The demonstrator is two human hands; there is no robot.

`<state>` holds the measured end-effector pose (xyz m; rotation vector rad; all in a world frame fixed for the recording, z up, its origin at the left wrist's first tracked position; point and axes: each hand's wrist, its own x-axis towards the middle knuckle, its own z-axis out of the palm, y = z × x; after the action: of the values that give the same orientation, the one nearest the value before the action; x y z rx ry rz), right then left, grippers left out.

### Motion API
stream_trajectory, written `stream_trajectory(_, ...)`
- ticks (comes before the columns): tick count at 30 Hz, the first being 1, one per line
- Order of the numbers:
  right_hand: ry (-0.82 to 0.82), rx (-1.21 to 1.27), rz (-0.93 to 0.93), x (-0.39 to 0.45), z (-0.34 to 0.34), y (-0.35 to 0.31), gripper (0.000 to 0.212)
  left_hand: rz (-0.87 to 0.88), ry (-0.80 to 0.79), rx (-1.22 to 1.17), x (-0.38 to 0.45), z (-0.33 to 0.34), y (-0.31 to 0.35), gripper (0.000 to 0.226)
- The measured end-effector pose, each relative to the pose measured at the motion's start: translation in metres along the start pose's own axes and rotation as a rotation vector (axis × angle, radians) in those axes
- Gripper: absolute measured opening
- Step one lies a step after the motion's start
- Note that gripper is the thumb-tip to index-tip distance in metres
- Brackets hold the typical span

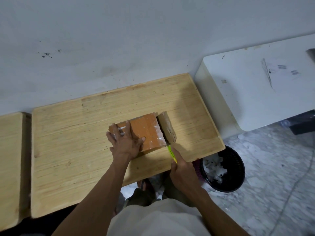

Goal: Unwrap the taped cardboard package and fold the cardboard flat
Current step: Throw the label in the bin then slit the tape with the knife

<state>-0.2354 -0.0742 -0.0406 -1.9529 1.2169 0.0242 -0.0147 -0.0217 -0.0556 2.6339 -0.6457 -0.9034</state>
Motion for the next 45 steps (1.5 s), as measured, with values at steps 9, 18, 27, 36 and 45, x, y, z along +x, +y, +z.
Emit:
stream_trajectory(9, 0.142, 0.417, 0.133, -0.007, -0.018, -0.004, 0.014, 0.023, 0.009, -0.006, 0.001, 0.002, -0.006, 0.094)
stream_trajectory(18, 0.331, 0.507, 0.18, 0.03, -0.036, -0.03, 0.042, 0.032, -0.002, 0.012, 0.002, 0.003, -0.006, 0.095)
stream_trajectory(27, 0.156, 0.534, 0.014, 0.059, -0.051, -0.022, 0.02, 0.016, 0.044, 0.019, 0.004, 0.005, -0.006, 0.095)
stream_trajectory(36, -0.072, 0.695, -0.046, 0.097, -0.068, -0.007, 0.064, 0.023, 0.092, 0.046, 0.006, 0.01, -0.008, 0.095)
stream_trajectory(45, -0.044, 0.339, -0.155, 0.13, -0.067, 0.014, 0.064, 0.039, 0.126, 0.049, 0.006, 0.011, -0.008, 0.098)
